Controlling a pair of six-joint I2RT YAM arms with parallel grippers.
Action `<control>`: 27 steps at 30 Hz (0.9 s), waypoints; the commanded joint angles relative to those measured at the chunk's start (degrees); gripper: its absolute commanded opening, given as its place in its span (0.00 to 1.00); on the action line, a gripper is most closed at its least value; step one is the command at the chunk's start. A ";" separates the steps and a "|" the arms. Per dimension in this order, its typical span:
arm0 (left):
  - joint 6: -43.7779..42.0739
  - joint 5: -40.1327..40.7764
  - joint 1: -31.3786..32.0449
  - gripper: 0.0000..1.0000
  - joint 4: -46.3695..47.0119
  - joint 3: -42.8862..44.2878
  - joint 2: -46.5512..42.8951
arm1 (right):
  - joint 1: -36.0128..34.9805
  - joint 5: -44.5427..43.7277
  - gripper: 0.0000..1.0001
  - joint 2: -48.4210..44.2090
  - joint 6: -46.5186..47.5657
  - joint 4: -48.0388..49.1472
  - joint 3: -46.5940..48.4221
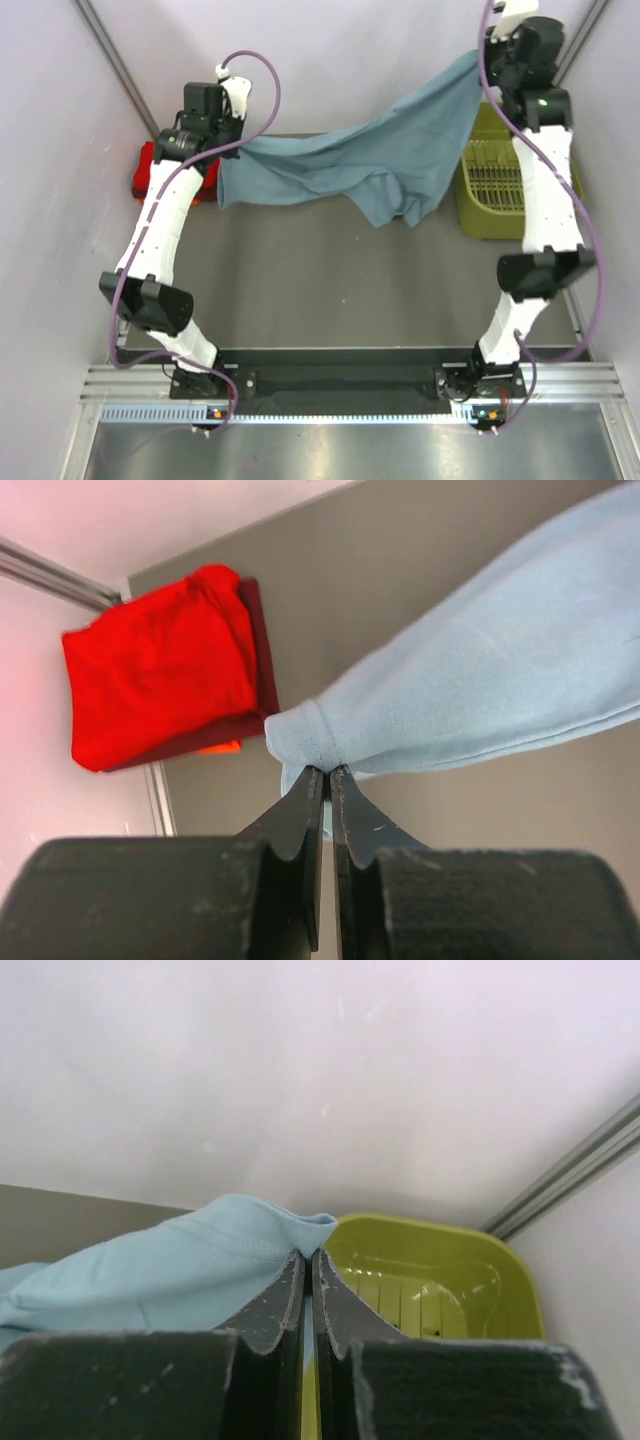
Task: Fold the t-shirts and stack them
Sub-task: Flatten the tshirt out
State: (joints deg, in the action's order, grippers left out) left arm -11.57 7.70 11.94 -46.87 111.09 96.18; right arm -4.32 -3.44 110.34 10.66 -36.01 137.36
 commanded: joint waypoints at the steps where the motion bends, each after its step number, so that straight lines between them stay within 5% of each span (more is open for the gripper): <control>1: -1.62 -5.33 0.71 0.00 -9.17 0.10 -4.44 | 0.54 9.40 0.00 -10.84 -0.81 2.88 -5.68; 4: 3.57 -12.51 0.80 0.00 -18.42 -6.47 0.49 | 0.54 10.91 0.00 -12.61 -2.83 1.03 -13.59; 9: 6.64 -19.83 0.80 0.00 -16.59 -14.67 9.97 | -0.07 13.19 0.00 -8.14 -5.38 -0.38 -16.60; 15: 7.53 -13.16 1.24 0.04 -17.20 -2.56 31.93 | -3.15 11.80 0.00 -2.24 -3.71 -0.73 -11.77; 19: 8.06 -4.46 2.55 0.16 -15.80 1.33 30.84 | -4.29 11.18 0.00 -1.97 -2.92 -0.64 -12.64; 27: 7.88 -2.61 2.82 0.33 -14.65 -10.53 19.67 | -4.74 9.68 0.00 -3.12 -2.22 -0.03 -16.95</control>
State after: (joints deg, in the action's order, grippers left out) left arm -3.92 2.52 14.87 -61.76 103.42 122.56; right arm -8.64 7.29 110.41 7.68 -38.61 120.64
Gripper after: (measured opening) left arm 0.316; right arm 0.010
